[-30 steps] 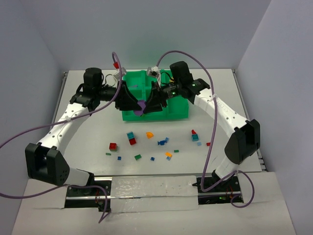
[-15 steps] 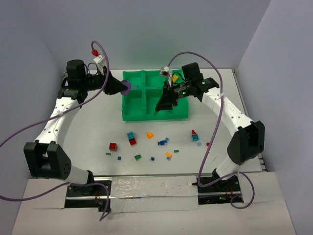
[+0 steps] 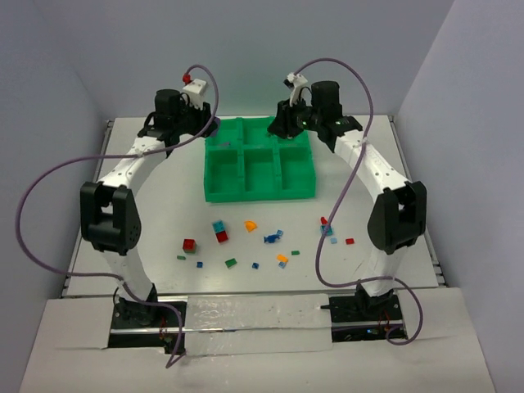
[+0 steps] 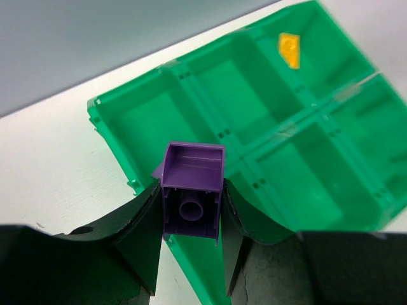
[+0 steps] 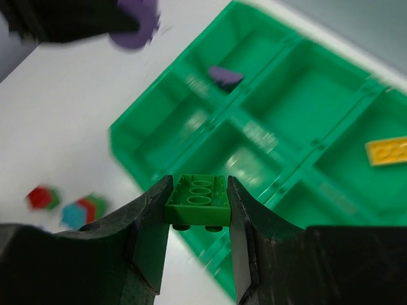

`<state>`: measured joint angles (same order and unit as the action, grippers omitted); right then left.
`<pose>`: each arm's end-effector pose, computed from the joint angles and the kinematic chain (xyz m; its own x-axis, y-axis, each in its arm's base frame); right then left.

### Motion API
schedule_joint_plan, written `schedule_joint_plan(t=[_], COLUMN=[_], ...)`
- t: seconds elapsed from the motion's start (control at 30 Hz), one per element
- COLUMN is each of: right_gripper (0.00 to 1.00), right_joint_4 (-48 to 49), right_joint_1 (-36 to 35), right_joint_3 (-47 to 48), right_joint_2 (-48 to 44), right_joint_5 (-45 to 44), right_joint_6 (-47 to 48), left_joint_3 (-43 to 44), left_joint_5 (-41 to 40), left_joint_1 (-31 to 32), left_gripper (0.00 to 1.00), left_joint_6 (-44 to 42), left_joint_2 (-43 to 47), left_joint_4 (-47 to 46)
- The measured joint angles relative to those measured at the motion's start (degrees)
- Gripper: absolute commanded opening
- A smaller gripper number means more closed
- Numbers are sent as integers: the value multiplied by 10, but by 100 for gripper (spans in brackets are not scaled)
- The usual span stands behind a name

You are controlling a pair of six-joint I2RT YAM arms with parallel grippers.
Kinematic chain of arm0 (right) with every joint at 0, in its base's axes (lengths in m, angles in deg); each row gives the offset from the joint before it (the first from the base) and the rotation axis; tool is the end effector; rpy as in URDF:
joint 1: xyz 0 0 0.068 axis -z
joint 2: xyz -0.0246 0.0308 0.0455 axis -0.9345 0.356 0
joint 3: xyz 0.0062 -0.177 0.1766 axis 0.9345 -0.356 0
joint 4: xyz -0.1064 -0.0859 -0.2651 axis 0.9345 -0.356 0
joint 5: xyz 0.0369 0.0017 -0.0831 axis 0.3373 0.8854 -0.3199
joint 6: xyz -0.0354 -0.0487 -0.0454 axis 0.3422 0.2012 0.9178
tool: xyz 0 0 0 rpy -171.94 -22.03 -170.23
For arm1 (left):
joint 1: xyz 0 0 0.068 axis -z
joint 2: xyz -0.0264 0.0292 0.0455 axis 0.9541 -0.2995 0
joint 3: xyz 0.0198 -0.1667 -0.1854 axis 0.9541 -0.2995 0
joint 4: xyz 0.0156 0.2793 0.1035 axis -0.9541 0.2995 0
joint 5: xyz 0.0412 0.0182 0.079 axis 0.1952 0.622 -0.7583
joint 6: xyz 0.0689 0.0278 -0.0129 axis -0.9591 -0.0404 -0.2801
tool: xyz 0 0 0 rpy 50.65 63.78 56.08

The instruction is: Sort the legos into containers by color

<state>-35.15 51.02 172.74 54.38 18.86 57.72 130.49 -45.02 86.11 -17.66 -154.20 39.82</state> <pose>0.4385 0.1803 0.3163 -0.3788 -0.1591 -0.9117 -0.7462 0.6352 0.1992 0.4719 -0.1354 0.2808 -0.3711 0.1010 -0.9231 0.5246 0.8430 -0.1187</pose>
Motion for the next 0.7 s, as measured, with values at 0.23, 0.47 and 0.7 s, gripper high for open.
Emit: schedule_joint_plan(t=[0.23,0.47,0.7], right_gripper=[0,0,0], right_joint_4=[89,141,168], right_joint_1=[-2,-8,-22], right_joint_3=[78,124,143], right_joint_2=[111,192,217], right_joint_5=[-81,-113,-129], right_joint_6=[-34,-46,-37], left_joint_3=[54,124,204], left_joint_5=[-25,-23,-21], left_joint_1=[2,3,3], left_gripper=[1,16,59], left_joint_6=[-1,-13,-15], left_joint_2=[-107,-190,-264], left_joint_4=[-16,-36,-40])
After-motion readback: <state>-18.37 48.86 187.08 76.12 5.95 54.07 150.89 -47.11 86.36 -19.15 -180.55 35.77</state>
